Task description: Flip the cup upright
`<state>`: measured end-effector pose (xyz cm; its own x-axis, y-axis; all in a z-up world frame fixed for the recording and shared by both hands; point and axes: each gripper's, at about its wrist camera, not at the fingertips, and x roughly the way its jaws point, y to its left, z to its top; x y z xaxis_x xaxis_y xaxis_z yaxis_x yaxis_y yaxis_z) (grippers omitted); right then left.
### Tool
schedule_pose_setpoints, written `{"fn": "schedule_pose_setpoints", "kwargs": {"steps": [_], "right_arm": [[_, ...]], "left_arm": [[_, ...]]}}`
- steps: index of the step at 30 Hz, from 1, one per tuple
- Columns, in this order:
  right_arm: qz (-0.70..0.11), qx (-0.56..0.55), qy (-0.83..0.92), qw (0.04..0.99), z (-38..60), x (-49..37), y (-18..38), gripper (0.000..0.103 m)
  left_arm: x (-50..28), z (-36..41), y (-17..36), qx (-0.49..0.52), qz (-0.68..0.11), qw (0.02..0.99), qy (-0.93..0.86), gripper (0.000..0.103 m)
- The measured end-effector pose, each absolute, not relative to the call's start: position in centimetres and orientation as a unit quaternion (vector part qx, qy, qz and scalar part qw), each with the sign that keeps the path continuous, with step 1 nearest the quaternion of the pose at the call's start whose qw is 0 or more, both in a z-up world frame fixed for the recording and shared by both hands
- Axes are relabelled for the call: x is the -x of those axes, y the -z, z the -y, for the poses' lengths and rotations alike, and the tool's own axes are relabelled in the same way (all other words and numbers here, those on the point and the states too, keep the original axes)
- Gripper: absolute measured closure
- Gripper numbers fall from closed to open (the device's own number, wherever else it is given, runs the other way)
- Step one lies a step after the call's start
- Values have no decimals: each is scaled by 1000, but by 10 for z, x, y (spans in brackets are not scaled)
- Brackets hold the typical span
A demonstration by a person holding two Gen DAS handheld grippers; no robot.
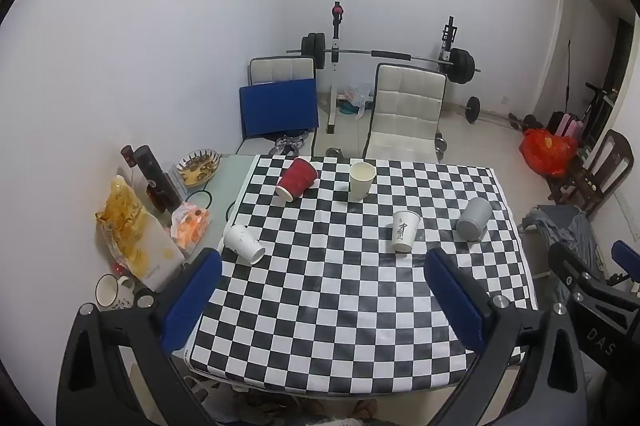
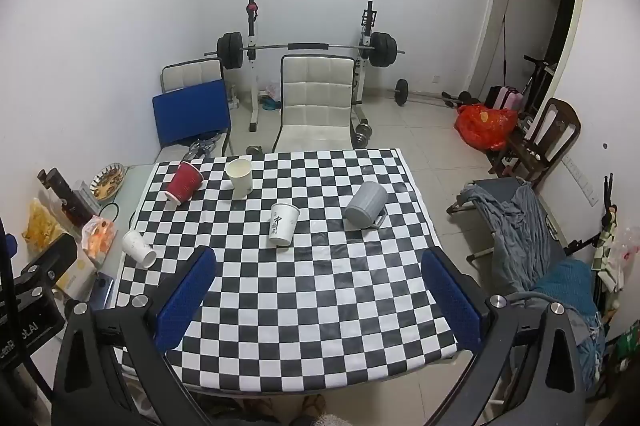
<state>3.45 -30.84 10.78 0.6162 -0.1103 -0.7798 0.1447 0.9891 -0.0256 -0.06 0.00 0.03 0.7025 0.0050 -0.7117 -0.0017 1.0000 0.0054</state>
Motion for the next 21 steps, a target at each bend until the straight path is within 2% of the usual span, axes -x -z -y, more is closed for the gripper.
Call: {"fn": "schedule_pose_setpoints", "kwargs": {"steps": [21], "right_arm": [[-427,-19,70,901,309,-34,-109,0]], "left_arm": [[-1,-2,-1,-4,-386,923,-3,0]]}}
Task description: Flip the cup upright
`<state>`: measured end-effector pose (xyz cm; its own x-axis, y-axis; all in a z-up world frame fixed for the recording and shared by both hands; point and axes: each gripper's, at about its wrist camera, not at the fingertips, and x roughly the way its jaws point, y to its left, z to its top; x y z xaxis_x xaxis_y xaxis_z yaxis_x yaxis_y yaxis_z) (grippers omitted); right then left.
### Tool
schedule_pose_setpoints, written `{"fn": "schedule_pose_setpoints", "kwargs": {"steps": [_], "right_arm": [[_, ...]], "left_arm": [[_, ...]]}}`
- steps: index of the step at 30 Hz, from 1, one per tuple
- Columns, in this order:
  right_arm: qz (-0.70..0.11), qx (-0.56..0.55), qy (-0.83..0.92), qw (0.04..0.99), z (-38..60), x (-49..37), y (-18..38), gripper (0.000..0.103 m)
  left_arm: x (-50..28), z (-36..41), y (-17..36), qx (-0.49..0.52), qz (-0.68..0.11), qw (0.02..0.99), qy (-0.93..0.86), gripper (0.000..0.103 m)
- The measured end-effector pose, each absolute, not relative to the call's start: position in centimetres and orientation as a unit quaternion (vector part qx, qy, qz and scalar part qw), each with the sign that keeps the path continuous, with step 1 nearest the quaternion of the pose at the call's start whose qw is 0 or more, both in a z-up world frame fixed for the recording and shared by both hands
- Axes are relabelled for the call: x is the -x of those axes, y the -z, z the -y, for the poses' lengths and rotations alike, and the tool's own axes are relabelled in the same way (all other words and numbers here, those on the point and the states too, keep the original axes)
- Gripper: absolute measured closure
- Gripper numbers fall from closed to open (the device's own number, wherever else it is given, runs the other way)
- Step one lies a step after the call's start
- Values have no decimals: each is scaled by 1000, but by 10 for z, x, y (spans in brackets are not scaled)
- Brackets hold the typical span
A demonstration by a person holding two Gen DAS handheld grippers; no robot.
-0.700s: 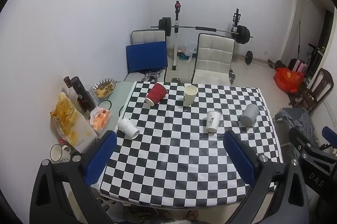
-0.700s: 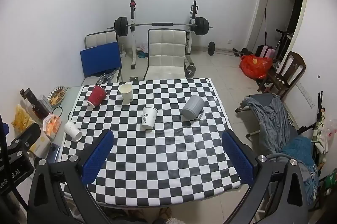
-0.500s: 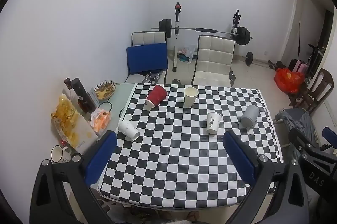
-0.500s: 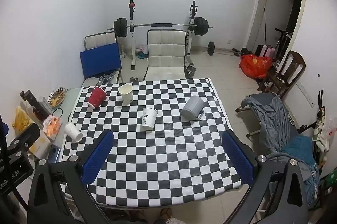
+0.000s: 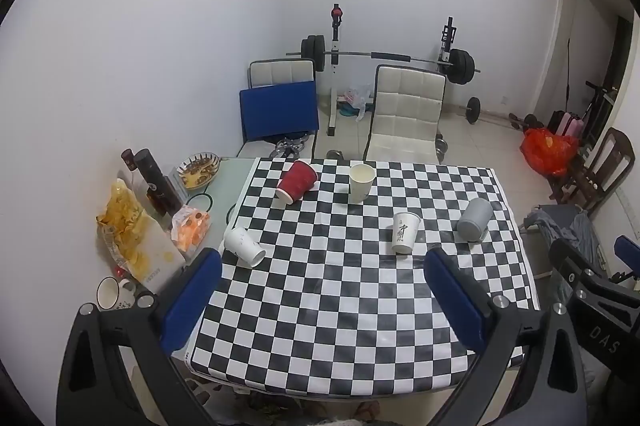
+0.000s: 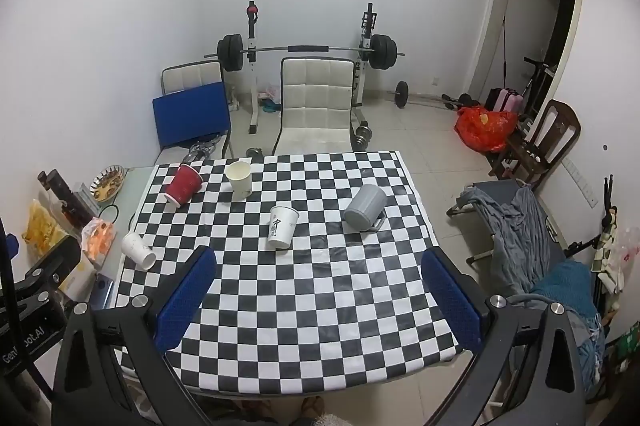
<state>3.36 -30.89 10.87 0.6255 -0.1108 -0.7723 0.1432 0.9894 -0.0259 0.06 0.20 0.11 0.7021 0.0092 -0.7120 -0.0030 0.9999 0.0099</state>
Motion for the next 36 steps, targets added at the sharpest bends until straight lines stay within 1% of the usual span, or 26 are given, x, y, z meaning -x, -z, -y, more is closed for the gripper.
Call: {"fn": "schedule_pose_setpoints", "kwargs": {"steps": [15,36], "right_arm": [[-426,-18,72,902,309,-33,-111,0],[-423,-18,71,903,309,-30,-113,0]], "left_arm": [[1,6,5,-9,-383,924,-4,0],[4,15,-5,-10,-380,925,-3,0]]}}
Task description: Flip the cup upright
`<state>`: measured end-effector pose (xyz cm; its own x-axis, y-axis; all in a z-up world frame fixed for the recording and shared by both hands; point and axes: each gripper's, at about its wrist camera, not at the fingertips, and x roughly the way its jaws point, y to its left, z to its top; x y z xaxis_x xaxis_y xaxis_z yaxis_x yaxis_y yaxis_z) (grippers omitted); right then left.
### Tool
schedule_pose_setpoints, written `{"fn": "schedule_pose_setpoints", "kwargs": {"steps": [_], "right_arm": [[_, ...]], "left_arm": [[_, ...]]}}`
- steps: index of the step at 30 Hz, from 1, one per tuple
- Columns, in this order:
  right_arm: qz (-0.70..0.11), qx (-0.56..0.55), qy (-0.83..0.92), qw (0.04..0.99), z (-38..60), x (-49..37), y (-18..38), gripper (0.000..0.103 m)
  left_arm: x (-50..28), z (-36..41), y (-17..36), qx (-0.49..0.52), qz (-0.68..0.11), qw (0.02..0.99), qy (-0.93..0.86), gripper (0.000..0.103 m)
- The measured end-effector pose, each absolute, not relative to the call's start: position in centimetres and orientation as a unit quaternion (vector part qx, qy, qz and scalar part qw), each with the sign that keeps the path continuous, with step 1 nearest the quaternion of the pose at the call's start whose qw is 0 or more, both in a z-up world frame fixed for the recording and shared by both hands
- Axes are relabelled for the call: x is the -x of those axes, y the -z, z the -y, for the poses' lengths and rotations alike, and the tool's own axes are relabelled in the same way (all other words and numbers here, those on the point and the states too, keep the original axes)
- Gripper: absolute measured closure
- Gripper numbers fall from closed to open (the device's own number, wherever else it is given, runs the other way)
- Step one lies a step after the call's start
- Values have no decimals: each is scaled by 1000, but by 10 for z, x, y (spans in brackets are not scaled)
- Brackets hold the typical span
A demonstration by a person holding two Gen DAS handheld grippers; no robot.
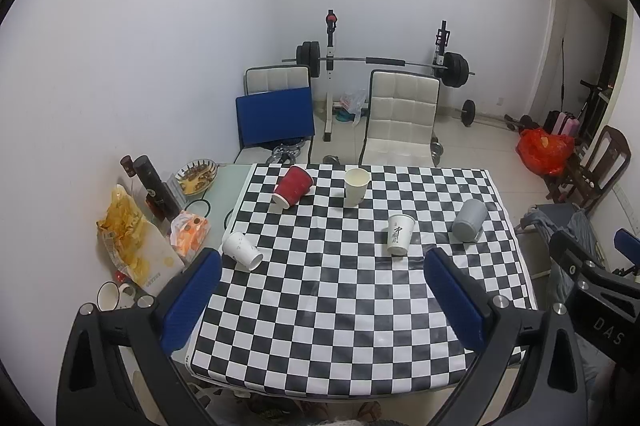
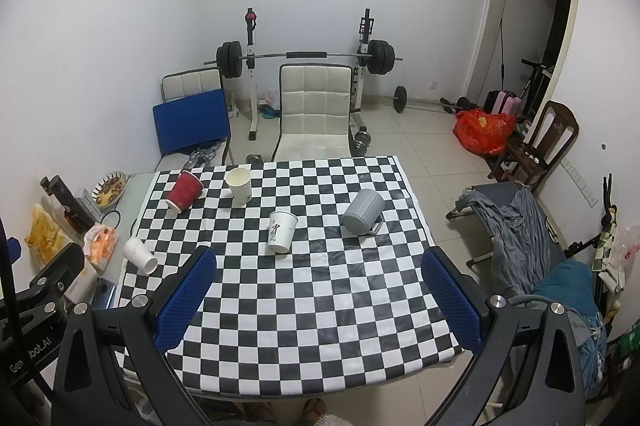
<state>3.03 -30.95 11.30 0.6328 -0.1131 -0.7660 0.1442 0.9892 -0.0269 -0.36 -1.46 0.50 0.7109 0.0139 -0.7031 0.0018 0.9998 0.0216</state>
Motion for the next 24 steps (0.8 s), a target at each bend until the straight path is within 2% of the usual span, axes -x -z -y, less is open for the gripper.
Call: {"fn": "schedule_pose_setpoints", "kwargs": {"steps": [24], "right_arm": [[-421,-20,70,904,309,-31,-116,0]], "left_arm": [[5,17,-9,-11,-376,926,-3,0]]}}
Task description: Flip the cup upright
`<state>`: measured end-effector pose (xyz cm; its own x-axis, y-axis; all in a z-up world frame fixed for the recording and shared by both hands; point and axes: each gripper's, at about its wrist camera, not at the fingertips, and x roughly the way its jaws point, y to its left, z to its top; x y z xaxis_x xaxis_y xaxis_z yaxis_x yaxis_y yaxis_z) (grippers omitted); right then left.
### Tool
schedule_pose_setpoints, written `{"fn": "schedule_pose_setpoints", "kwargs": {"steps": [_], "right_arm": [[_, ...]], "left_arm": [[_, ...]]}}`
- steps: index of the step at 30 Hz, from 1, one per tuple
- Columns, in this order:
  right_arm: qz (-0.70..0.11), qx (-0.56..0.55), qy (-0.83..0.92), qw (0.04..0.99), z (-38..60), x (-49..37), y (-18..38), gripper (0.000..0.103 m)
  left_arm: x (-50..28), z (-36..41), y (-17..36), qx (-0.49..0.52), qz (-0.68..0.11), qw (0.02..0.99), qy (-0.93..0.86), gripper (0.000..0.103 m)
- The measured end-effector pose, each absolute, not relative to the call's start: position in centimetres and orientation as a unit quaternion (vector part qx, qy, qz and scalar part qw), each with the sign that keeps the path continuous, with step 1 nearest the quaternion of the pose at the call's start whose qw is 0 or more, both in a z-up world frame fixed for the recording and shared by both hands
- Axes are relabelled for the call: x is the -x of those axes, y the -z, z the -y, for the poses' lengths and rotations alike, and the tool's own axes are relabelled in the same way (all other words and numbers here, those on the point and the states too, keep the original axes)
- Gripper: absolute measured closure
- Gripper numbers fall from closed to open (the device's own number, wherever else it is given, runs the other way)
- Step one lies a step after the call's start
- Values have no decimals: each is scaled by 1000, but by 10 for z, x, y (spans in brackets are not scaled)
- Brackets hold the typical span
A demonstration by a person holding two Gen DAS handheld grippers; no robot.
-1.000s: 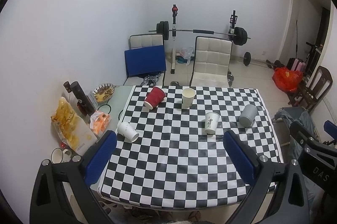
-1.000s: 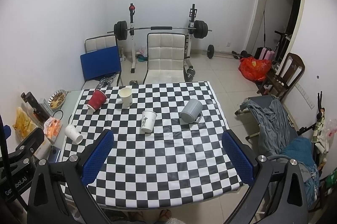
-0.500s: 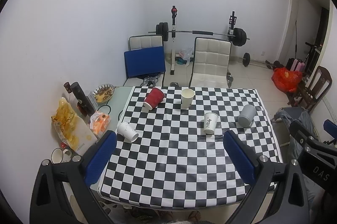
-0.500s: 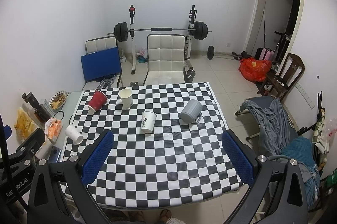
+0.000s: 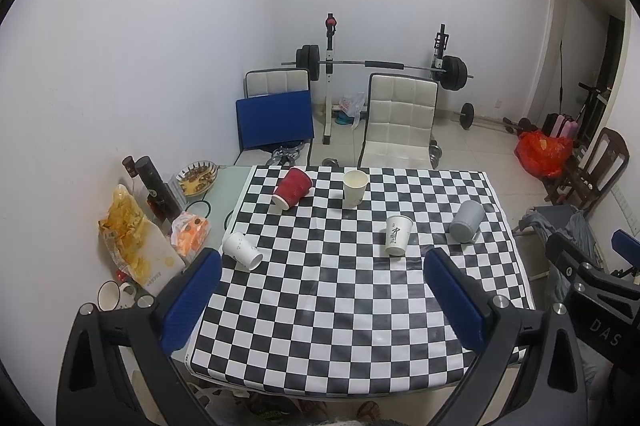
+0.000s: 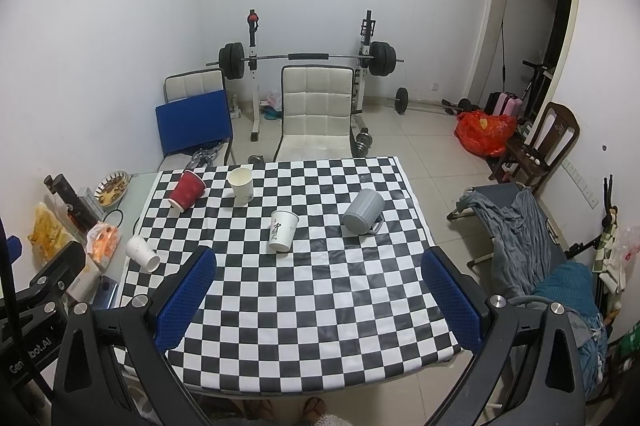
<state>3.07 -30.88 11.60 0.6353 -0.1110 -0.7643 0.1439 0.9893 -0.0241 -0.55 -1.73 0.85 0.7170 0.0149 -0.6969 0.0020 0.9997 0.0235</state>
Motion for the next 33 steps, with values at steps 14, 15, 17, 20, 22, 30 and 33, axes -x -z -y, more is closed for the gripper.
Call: {"fn": "schedule_pose_setpoints", "kwargs": {"steps": [14,15,17,20,22,30,33], "right_arm": [[-425,-19,76,902,306,-39,-115,0],[-424,-20,75,902,307,-38,-113,0],[-427,-24,75,901,306,-38,-113,0],[-437,-28,87,895,297,-32,-116,0],[-447,-32,95,889,293,-44,-97,0],[-503,-49,121,854,289,-110,-2,0],[-519,-49,126,844,292,-140,39,0]], "left_arm": [[9,22,-21,-9,-374,927,3,0],[8,23,-23,-7,-376,927,4,0],[4,19,-23,-5,-377,926,1,0],[-11,6,-16,-1,-376,926,-10,0],[-24,-7,-4,-2,-369,929,-25,0],[-92,-31,68,-41,-399,915,-49,0],[-122,-32,99,-48,-414,908,-49,0]]}}
